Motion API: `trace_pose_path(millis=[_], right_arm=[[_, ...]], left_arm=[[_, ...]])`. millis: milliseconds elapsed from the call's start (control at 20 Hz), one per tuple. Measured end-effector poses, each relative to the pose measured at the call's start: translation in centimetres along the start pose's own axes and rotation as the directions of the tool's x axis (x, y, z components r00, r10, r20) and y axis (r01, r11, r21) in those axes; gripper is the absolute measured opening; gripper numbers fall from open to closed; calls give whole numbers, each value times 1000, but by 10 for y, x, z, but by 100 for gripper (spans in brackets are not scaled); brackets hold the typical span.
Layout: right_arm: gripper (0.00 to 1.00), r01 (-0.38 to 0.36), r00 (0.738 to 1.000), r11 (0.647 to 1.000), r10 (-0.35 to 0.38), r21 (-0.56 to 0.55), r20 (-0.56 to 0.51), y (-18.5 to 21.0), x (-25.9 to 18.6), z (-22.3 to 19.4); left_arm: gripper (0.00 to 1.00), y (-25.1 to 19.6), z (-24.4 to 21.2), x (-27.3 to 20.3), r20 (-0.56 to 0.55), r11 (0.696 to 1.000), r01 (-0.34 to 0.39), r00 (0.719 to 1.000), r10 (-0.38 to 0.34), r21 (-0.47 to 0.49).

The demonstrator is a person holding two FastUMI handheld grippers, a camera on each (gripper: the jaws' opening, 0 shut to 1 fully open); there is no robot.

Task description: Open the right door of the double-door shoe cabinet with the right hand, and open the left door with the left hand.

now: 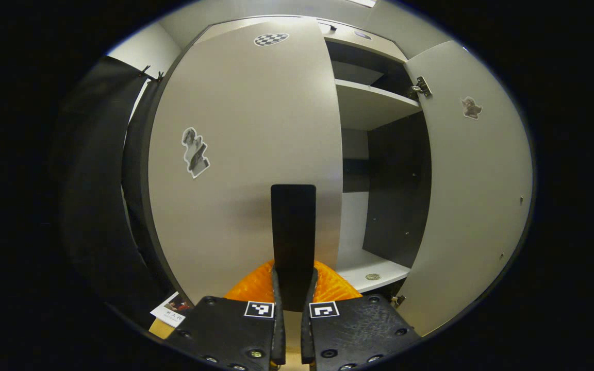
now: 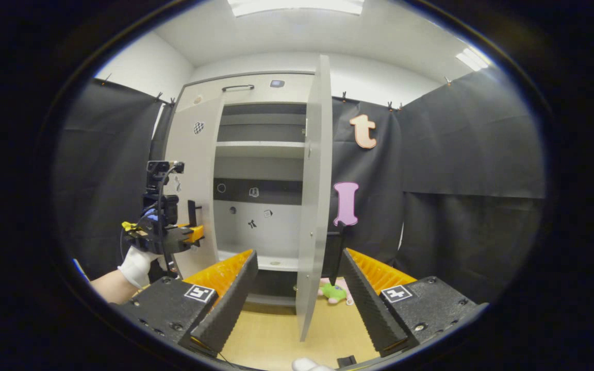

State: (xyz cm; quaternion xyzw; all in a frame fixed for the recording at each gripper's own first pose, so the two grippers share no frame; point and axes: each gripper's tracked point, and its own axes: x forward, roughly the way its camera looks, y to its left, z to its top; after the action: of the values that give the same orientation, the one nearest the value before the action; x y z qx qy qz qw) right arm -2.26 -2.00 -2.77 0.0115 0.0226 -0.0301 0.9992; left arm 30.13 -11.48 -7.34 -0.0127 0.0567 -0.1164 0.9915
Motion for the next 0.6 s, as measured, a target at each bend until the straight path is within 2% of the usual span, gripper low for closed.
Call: trace_pose_path(millis=[550,600], right_arm=[[100,-55,998,998,55,-9,20,22,-13,-3],[100,-60,998,998,60,-9,18,24,-14,-4]], left_arm=[[10,30,-3,-54,5,999,-42,999,42,5],[6,32,-1,-62,8,999,-36,999,36,-7]])
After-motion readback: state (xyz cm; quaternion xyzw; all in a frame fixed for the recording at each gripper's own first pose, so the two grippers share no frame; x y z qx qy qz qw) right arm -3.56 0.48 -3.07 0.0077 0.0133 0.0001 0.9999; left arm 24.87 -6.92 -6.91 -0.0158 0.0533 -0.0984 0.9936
